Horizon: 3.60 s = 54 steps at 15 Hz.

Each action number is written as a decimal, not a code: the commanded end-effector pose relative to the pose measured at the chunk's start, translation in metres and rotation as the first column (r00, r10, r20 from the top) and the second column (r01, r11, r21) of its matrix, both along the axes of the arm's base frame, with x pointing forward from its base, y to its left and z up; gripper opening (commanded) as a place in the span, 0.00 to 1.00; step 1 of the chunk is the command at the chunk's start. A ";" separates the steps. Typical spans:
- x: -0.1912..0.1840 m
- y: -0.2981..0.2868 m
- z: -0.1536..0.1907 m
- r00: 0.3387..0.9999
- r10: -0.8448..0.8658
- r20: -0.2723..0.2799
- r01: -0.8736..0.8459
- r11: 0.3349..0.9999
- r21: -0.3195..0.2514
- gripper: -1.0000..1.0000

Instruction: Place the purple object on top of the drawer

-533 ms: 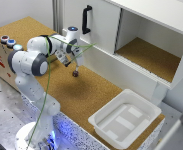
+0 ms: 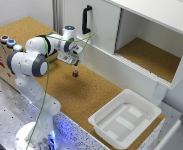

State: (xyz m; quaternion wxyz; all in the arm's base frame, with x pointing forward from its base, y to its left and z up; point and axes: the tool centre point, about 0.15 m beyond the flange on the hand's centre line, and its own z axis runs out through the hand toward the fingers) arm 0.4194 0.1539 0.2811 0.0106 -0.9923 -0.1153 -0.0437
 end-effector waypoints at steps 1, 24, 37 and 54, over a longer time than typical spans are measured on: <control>0.027 -0.011 -0.054 0.999 -0.033 -0.042 0.036 0.996 0.080 1.00; 0.040 0.007 -0.047 0.998 -0.047 -0.048 0.048 0.999 0.025 0.00; 0.091 0.176 0.160 0.789 0.567 0.235 -0.581 0.814 -0.012 0.00; 0.010 0.324 0.191 0.001 0.999 0.040 -0.998 -0.002 0.063 0.00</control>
